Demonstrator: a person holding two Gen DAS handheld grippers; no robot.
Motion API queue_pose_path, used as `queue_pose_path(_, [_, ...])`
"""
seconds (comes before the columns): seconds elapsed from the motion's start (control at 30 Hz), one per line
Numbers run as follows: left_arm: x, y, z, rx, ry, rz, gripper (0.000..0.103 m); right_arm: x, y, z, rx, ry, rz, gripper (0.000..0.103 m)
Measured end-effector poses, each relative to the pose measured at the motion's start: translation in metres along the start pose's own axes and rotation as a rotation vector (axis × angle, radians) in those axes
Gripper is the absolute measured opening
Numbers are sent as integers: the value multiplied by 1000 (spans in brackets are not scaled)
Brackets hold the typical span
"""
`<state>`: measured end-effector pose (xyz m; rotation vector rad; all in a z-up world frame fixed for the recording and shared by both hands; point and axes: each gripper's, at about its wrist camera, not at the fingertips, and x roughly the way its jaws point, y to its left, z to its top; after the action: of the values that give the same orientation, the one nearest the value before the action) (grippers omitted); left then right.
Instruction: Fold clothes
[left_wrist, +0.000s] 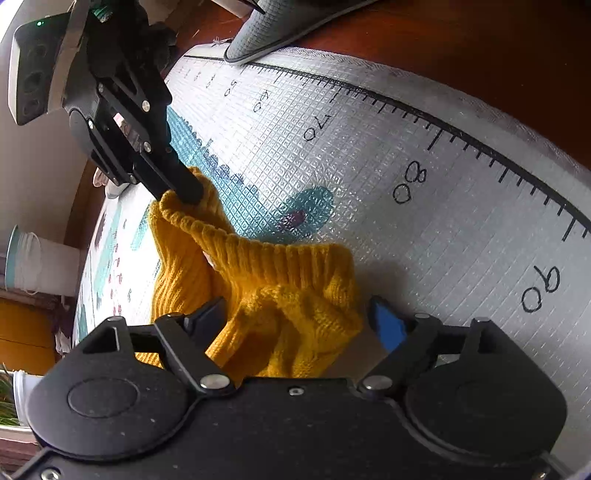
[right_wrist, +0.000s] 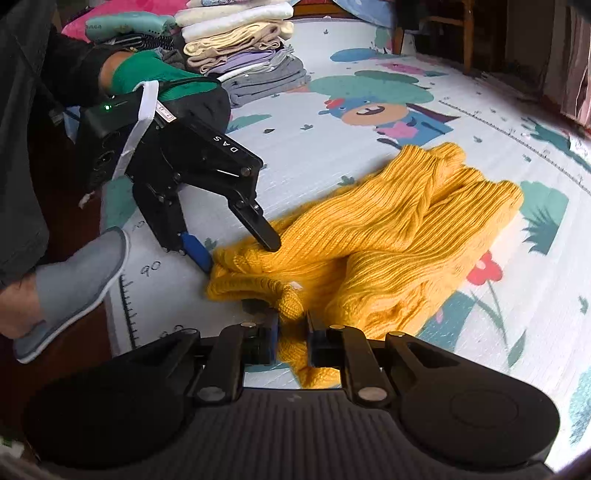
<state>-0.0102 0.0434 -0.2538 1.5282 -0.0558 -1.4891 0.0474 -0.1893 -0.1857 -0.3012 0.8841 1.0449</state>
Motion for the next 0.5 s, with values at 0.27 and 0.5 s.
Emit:
queue_pose_path(0.27, [11, 2, 4, -52, 32, 53, 61, -5, -12, 4, 86, -13, 47, 17])
queue_pose_path(0.5, [14, 15, 1, -286, 17, 48, 37, 0, 12, -2, -107, 19, -12, 17])
